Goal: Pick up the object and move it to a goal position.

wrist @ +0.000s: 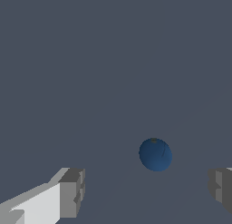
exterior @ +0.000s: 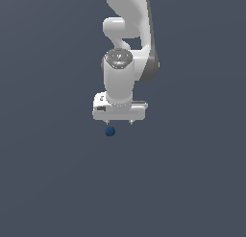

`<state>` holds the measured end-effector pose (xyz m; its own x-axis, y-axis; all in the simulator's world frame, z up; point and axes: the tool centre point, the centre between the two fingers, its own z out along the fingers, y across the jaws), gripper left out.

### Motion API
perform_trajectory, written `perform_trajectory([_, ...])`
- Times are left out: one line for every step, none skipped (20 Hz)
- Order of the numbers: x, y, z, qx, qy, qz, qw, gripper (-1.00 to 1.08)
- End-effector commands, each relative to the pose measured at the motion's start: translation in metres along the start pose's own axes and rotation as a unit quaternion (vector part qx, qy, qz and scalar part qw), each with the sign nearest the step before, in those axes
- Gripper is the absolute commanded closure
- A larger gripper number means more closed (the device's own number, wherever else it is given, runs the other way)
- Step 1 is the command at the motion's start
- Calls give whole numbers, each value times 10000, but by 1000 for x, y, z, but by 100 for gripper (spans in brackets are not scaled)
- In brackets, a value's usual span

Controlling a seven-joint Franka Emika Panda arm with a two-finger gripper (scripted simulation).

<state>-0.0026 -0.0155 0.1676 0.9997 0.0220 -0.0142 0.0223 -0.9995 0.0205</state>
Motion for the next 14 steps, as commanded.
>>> perform_trajectory([0,0,0,0,0,0,10000,-92])
perform_trajectory([0,0,0,-1,3,-6,10000,-92])
perform_trajectory([0,0,-1,-4,10,-25,10000,-92])
perform_trajectory([1,-1,-2,-9,23,-55,10000,-92])
perform_trajectory([2,-2,-4,-16,39,-97,9999,-92])
perform_trajectory([3,-2,-6,-26,59,-151,9999,-92])
perform_trajectory([4,-4,-8,-36,79,-211,9997,-92])
perform_trajectory([4,-5,-10,-45,93,-261,9996,-92])
perform_trajectory([5,-5,-12,-52,102,-299,9995,-92])
perform_trajectory([5,-6,-13,-56,107,-324,9994,-92])
perform_trajectory([6,-6,-14,-58,108,-337,9994,-92])
perform_trajectory([5,-6,-14,-58,108,-337,9994,-92])
perform_trajectory([5,-6,-14,-56,105,-326,9994,-92])
perform_trajectory([5,-5,-12,-53,103,-304,9995,-92])
